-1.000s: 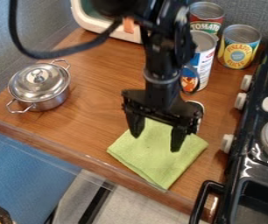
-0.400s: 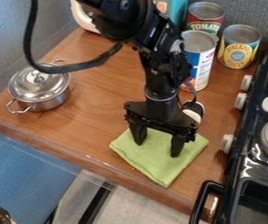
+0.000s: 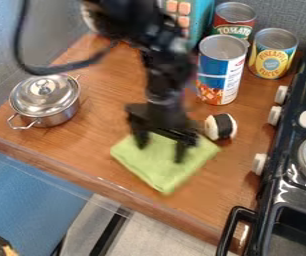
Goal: Take the towel and move it to the bottom of the desk next to the silver pot
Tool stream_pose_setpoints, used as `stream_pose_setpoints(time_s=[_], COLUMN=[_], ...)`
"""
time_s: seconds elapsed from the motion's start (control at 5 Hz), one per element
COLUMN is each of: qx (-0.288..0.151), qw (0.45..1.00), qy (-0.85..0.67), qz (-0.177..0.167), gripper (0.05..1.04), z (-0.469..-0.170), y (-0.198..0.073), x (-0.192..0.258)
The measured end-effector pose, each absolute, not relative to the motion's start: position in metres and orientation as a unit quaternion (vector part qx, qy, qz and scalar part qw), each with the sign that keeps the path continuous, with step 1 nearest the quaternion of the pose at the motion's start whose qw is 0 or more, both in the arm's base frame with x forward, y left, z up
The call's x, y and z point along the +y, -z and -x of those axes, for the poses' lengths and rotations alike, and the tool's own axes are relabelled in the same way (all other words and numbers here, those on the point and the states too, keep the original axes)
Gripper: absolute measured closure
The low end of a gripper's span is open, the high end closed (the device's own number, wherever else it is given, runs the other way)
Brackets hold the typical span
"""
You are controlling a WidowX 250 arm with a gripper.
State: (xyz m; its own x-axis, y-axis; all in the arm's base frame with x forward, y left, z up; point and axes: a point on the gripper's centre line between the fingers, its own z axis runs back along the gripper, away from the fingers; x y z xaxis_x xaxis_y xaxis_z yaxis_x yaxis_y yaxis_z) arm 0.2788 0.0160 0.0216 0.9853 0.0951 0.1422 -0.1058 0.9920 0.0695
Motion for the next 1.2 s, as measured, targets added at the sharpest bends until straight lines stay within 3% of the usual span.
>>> stream_pose_setpoints(time_s=[0.4,0.8,1.2], qx=[-0.047,-0.04,-0.084], qw=[0.992,0.994,0.994], qy=[-0.112,-0.1,-0.065], qz=[-0.028,-0.001,-0.001], gripper=[0.084,0.084,0.084], z=[-0.266,-0.269,-0.271], y=[-0.023,-0.026,-0.084], x=[0.072,0.07,0.061])
